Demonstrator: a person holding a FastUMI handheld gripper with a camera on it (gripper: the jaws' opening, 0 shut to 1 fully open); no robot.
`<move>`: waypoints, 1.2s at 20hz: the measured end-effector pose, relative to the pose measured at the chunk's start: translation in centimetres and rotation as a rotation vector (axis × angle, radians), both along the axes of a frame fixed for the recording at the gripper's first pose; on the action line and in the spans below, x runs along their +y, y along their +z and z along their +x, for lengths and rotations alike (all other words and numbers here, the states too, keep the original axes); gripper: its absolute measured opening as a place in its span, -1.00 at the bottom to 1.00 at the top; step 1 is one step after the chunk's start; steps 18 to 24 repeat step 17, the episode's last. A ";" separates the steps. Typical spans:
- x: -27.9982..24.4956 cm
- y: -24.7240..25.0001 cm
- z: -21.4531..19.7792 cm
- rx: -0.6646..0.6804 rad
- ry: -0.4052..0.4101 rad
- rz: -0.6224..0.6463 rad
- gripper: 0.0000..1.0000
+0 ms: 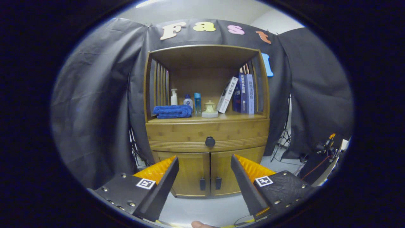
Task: Pull open the drawer, take out the items inside it, and place them on the countertop above the cabinet.
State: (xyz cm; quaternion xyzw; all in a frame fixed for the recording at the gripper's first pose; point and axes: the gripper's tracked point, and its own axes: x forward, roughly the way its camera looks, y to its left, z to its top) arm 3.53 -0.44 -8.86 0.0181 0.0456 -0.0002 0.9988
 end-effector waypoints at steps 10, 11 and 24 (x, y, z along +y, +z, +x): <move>4.8 10.1 -3.1 -0.162 0.037 -0.131 0.94; 4.5 10.5 -3.3 -0.164 0.011 -0.111 0.91; 3.6 12.0 -3.5 -0.120 -0.010 0.024 0.87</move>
